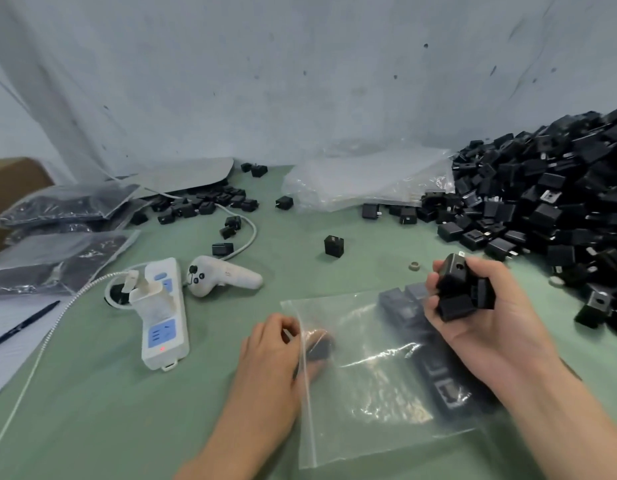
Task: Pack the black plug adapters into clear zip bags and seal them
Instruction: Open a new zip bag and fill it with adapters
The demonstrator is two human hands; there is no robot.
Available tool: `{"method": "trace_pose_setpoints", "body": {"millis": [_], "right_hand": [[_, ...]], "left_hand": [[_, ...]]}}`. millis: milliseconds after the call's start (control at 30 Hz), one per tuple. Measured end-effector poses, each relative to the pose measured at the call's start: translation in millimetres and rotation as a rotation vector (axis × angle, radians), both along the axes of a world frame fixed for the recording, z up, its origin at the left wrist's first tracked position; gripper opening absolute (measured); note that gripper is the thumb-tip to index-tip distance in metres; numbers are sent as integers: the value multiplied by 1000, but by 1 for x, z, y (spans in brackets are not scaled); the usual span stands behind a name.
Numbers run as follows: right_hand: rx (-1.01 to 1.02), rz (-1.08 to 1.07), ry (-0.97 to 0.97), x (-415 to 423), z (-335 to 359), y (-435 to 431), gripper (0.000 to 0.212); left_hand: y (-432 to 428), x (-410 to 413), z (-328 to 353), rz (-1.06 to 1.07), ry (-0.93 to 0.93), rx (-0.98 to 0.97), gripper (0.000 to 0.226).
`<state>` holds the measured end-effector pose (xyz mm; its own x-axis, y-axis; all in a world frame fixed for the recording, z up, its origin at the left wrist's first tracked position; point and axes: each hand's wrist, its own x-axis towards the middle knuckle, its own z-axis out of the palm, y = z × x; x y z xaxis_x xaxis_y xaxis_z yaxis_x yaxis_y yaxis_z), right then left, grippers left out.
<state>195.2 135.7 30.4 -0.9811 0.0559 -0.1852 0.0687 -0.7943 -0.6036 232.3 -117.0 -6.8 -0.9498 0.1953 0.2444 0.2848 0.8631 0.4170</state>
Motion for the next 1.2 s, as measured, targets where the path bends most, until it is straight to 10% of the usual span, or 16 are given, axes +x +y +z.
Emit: {"method": "trace_pose_setpoints", "body": {"millis": [467,1200], "right_hand": [[-131,-11,-66,-4,-11,4,26],[-159,20,-66,-4,-10,3,21]], "left_hand": [[-21,2,-3,-47,46,-32,51],[17,-29,-2,-296,103,-104,21]]}}
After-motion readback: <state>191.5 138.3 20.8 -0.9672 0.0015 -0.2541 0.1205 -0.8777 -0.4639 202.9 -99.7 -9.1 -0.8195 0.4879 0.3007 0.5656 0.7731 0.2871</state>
